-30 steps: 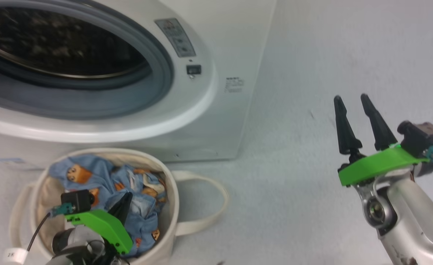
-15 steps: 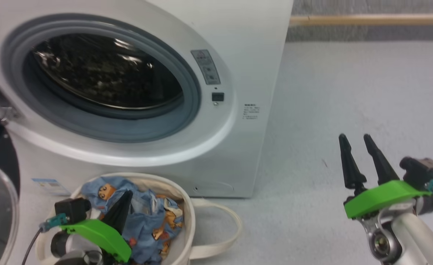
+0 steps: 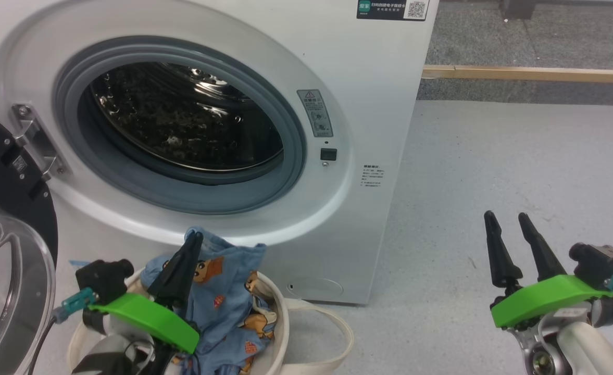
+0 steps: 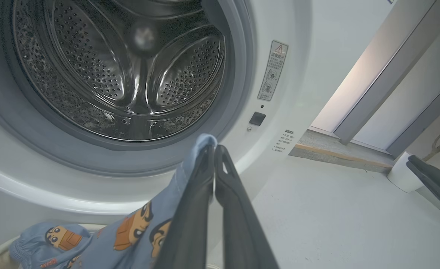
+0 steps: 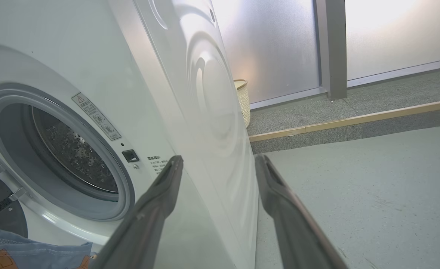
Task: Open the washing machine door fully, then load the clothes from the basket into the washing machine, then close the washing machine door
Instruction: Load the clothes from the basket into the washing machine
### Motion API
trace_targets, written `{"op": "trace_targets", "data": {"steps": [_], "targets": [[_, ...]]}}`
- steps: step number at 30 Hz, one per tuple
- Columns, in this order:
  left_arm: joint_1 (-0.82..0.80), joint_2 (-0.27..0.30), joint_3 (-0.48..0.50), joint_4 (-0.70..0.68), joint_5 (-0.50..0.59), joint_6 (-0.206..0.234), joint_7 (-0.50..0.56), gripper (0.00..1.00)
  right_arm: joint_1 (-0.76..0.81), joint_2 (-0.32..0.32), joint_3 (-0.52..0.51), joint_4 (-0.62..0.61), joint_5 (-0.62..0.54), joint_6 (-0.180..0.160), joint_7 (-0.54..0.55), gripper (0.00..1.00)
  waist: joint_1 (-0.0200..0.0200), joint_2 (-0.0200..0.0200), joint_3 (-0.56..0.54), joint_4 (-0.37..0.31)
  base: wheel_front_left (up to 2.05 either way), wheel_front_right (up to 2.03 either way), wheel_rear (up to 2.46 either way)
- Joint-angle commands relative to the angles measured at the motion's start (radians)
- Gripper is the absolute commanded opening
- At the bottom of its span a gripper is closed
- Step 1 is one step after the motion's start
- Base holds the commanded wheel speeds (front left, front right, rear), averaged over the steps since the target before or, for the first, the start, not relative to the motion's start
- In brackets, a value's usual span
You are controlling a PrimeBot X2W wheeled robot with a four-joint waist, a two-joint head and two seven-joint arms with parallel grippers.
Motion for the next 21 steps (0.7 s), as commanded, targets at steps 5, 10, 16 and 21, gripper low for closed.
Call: {"op": "trace_targets", "data": {"steps": [5, 10, 16, 21], "targets": [[-0.036, 0.045, 0.057, -0.090, 0.014, 0.009, -0.010, 0.00, -0.008, -0.010, -0.002, -0.042, 0.006, 0.000, -0.013, 1.00, 0.0000, -0.0001, -0.004, -0.001, 0.00, 0.00, 0.00], [-0.076, 0.094, 0.082, -0.159, 0.011, 0.019, 0.022, 0.00, -0.010, -0.005, -0.005, -0.048, 0.005, 0.000, -0.013, 1.00, 0.0000, -0.0001, -0.001, -0.006, 0.00, 0.00, 0.00], [-0.171, 0.151, 0.110, -0.206, -0.024, 0.016, 0.113, 0.00, -0.016, 0.006, -0.009, -0.051, 0.000, 0.000, -0.013, 1.00, 0.0000, -0.0001, 0.020, -0.016, 0.00, 0.00, 0.00], [-0.250, 0.182, 0.131, -0.142, -0.088, 0.004, 0.177, 0.00, -0.035, 0.015, -0.002, -0.057, -0.009, 0.000, -0.013, 1.00, 0.0000, -0.0001, 0.066, -0.042, 0.00, 0.00, 0.00]]}}
